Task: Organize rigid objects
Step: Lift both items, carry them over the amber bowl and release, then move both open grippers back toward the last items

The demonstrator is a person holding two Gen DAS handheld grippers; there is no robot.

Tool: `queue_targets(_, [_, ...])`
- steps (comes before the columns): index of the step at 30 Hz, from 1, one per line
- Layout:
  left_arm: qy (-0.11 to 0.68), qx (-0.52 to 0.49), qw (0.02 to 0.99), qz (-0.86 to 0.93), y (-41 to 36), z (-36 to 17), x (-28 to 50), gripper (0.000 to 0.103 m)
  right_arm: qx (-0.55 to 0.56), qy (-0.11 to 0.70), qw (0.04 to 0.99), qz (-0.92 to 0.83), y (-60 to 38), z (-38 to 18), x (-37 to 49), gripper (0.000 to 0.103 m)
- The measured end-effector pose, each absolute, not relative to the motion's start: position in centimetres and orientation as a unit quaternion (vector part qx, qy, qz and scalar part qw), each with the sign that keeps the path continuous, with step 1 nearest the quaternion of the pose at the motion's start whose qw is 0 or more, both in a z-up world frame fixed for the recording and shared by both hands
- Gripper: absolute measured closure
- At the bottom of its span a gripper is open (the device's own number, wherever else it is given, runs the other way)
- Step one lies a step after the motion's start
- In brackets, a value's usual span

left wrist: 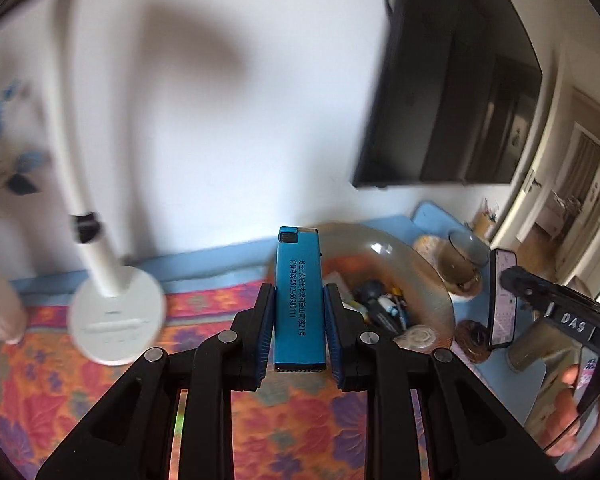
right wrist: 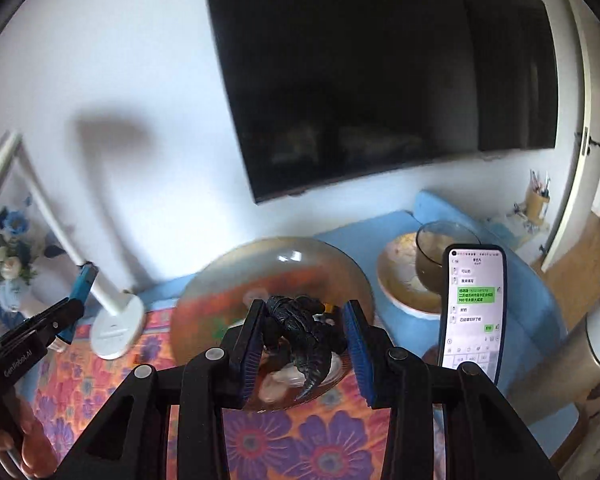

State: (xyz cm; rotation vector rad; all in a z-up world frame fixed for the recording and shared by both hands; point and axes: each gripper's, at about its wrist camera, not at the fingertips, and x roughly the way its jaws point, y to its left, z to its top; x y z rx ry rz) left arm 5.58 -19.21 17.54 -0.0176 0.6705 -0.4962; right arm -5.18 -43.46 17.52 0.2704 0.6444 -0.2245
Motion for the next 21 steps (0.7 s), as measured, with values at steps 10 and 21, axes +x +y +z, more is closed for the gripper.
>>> queue_targets(10, [0.353,0.017,0.902,-0.249,-23.8,14.8,7.0,0.066,0.125,0.369,0.915,-0.1,-43.7,13.6,-1.2,0.053])
queue_targets(21, [0.313,-0.023,0.921,-0.232,-16.4,19.2,3.1,0.033,0.14,0.352,0.922,-0.079,-41.7,15.5,-4.0,0.039])
